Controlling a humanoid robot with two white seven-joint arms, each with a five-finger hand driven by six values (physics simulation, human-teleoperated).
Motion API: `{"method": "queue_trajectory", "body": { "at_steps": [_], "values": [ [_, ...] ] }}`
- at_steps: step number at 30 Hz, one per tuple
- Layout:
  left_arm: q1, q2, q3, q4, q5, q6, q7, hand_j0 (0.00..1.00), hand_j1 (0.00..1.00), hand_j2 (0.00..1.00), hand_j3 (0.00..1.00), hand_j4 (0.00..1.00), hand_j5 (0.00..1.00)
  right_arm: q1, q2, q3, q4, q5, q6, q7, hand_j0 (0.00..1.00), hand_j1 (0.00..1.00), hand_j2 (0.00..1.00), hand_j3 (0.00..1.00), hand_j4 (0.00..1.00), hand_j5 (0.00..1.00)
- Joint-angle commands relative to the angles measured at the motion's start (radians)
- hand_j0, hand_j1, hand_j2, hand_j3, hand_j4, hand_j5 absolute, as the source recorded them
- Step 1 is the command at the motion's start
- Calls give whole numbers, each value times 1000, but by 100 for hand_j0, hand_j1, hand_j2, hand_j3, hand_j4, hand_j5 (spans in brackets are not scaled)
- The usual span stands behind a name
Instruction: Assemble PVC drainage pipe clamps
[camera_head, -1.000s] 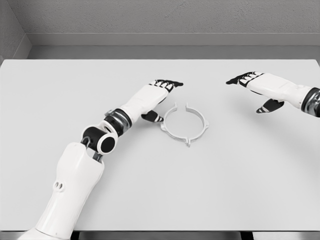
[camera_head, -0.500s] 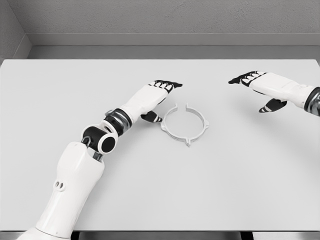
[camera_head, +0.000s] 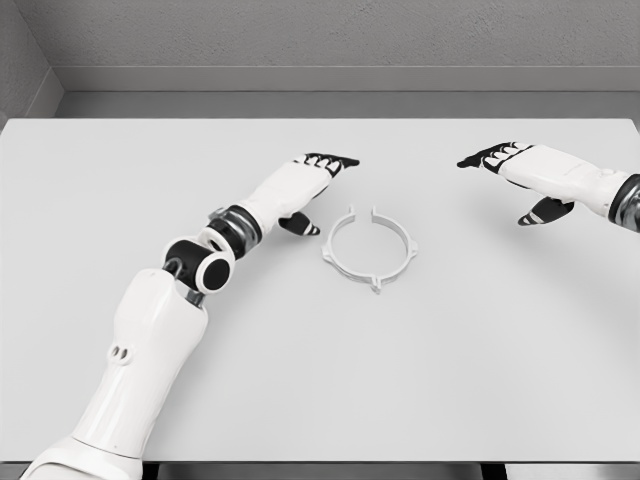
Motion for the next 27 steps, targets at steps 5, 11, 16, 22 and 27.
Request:
{"method": "queue_trajectory", "body": {
  "at_steps": [5,11,16,22,27],
  "values": [
    [0,0,-7,2,2,0,1,100,100,100,100,100,100,0,-3,0,0,-5,2,0,100,100,100,100,100,100],
    [-2,0,-18,14,2,2,1,100,100,100,100,100,100,0,-1,0,0,-4,2,0,100,100,100,100,100,100],
    [-8,0,-24,22,-13,2,2,100,100,100,100,100,100,-3,1,0,2,-4,2,3,100,100,100,100,100,100],
    [-8,0,-27,22,-14,2,1,100,100,100,100,100,100,-5,10,0,0,-4,2,7,100,100,100,100,100,100],
    [-11,0,-35,21,-14,2,1,100,100,100,100,100,100,-5,13,0,0,-4,0,7,100,100,100,100,100,100]
  ]
}}
